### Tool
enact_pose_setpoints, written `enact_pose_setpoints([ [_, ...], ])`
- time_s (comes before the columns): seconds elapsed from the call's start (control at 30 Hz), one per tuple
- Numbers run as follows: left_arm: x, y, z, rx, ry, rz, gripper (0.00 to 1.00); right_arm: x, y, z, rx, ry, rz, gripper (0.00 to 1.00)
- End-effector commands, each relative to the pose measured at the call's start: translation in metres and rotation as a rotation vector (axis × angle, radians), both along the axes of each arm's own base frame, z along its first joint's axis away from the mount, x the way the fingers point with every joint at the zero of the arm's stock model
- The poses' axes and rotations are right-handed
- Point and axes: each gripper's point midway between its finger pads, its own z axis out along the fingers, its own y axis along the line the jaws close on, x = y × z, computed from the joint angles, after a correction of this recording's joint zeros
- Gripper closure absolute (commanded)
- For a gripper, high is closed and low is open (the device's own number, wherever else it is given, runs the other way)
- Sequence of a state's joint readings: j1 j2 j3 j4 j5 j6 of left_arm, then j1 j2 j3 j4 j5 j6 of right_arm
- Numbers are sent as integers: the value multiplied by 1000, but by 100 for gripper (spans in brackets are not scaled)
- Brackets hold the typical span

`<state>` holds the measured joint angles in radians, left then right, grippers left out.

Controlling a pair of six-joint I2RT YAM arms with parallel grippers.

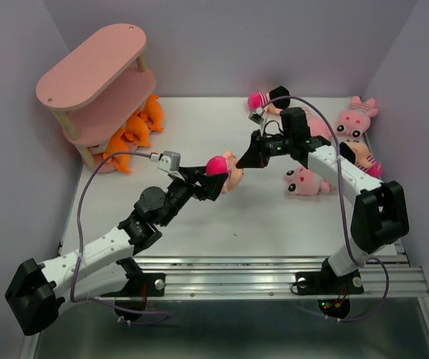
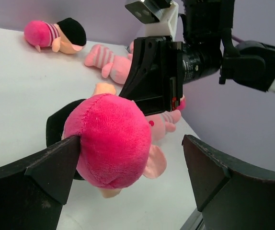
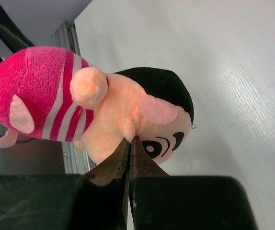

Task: Place and organize the stuffed toys onto the shelf
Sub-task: Pass the stuffed toy from the left arm to the right, then pass the stuffed toy from the right arm to the left

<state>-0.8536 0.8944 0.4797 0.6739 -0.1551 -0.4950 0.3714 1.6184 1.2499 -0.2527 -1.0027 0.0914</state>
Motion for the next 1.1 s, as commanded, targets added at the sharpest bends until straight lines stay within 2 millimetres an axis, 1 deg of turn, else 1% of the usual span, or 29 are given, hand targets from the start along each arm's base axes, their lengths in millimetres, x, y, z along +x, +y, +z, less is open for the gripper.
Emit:
enact_pose_setpoints([
  [0.0,-27,-7,17,69,-128,-158,1,-5,-12,36,34,-275,118,99],
  [0.03,-29,-7,14,97,-129,-177,1,-3,-14,34,14,-382,160,99],
  [0.07,-29,-3,20,113,-154,-180,1,-2,-16,33,-3,-421,175,99],
  [0.1,-34,-6,13,148,-144,-226,1,-5,-19,30,-22,-484,218,99],
  [0.13,-35,-6,18,159,-151,-242,1,-5,-20,29,-34,-511,227,99],
  [0.17,-32,-4,15,184,-149,-248,1,-5,-21,29,-43,-533,234,99],
  [0.2,-37,-7,12,200,-140,-299,3,-5,-23,29,-55,-571,250,99],
  [0.33,-39,-10,6,193,-105,-382,10,-5,-24,34,-65,-629,279,99],
  [0.4,-39,-12,-1,199,-81,-410,10,-7,-25,37,-64,-643,283,99],
  [0.47,-38,-9,-6,206,-70,-410,10,-10,-25,41,-53,-655,295,99],
  [0.67,-42,-3,-22,253,-111,-444,11,-18,-24,48,-18,-681,328,99],
  [0.7,-48,-6,-23,247,-116,-485,11,-18,-23,50,-12,-686,331,99],
  [0.73,-52,-8,-21,239,-128,-508,14,-18,-23,51,-9,-685,330,99],
  [0.8,-55,-12,-25,239,-108,-548,16,-17,-22,54,-3,-686,331,99],
  [0.83,-54,-13,-28,244,-98,-554,19,-18,-21,55,1,-686,332,99],
  [0.9,-51,-15,-34,254,-77,-553,19,-19,-21,57,12,-681,337,99],
  [1.0,-48,-17,-36,252,-62,-554,20,-20,-20,61,21,-683,339,99],
  [1.07,-48,-18,-33,241,-72,-557,21,-21,-20,61,25,-678,341,99],
])
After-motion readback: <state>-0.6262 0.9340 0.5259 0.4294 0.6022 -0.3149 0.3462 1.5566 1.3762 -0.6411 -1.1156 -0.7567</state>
